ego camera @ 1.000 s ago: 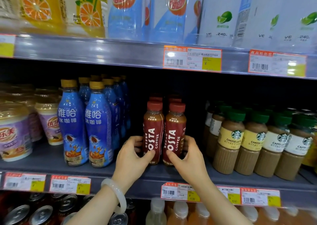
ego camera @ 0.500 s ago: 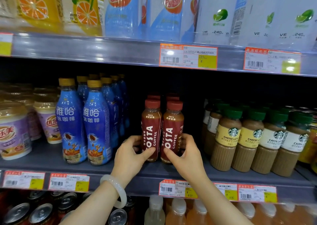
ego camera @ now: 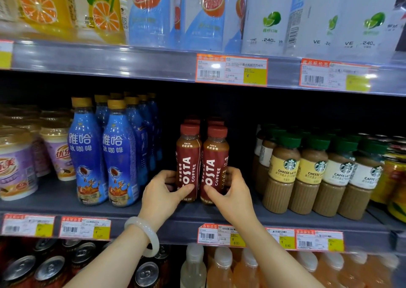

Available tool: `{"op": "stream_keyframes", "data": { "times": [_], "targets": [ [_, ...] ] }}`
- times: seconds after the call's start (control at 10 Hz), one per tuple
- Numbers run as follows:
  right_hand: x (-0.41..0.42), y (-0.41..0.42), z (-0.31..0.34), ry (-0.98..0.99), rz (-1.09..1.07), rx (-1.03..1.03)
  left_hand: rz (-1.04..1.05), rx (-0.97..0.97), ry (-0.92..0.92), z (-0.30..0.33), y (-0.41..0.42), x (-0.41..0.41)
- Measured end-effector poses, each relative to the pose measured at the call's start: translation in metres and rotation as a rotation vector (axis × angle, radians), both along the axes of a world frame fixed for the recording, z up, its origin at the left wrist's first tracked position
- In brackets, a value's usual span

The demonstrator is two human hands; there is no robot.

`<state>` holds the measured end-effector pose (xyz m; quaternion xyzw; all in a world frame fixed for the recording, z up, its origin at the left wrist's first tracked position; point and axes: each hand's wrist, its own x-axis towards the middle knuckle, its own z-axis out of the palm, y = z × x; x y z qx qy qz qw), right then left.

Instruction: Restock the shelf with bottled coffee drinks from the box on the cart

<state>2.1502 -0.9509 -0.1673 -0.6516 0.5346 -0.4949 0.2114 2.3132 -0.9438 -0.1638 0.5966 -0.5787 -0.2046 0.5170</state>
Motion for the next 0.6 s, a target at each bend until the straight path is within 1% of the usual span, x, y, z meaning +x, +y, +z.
{"op": "stream_keyframes", "data": {
  "times": [0.2, 0.4, 0.5, 0.6],
  "targets": [
    [0.001, 0.001, 0.0, -0.008, 0.006, 0.013, 0.015, -0.011, 0.02, 0.0, 0.0, -0.001],
    [0.002, 0.004, 0.005, 0.016, 0.004, 0.038, -0.001, -0.021, -0.021, 0.001, 0.004, -0.004],
    [0.0, 0.015, 0.01, 0.079, -0.007, 0.041, 0.027, -0.042, -0.142, 0.003, 0.014, -0.007],
    [-0.006, 0.03, 0.011, 0.194, -0.036, -0.03, 0.131, -0.108, -0.279, 0.005, 0.024, -0.011]
  ]
}}
